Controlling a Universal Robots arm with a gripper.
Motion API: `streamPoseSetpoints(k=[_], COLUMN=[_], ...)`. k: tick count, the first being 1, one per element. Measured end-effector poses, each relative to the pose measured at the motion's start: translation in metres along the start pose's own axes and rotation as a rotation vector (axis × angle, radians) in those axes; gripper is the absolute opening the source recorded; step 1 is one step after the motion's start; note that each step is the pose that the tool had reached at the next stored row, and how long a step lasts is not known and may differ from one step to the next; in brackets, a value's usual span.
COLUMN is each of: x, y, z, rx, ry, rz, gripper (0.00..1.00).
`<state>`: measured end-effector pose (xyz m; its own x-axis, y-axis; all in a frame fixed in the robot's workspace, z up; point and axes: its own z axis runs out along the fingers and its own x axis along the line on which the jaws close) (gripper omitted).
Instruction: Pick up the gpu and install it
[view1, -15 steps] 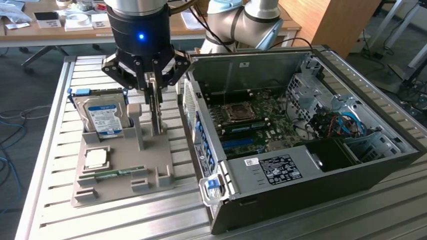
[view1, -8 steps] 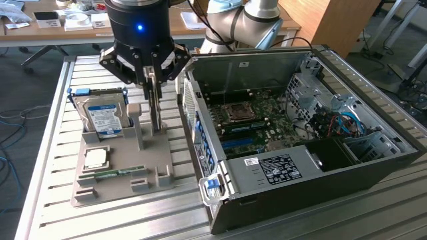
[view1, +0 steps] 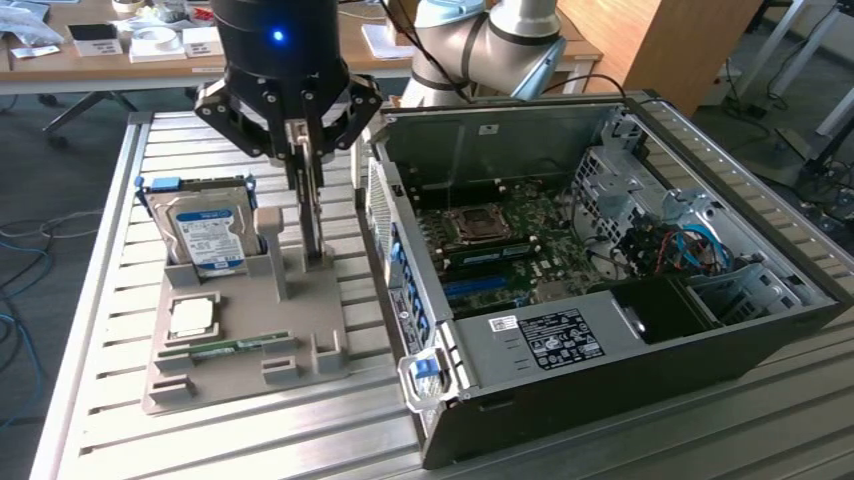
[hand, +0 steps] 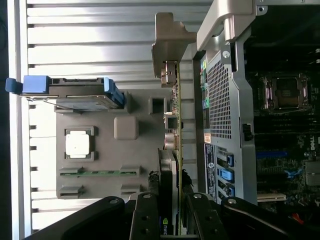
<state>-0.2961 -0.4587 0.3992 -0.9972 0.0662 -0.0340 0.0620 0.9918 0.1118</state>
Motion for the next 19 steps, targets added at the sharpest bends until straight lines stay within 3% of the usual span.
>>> streamPoseSetpoints(k=[13, 19], x=[-0.0006, -0.0007], y=[0.0016, 0.0017], z=[-0.0108, -0.0112], rx=[0.0014, 0.0013], ry=[-0.0001, -0.0001], rz=[0.000, 0.000], gripper=[0.27, 0.27])
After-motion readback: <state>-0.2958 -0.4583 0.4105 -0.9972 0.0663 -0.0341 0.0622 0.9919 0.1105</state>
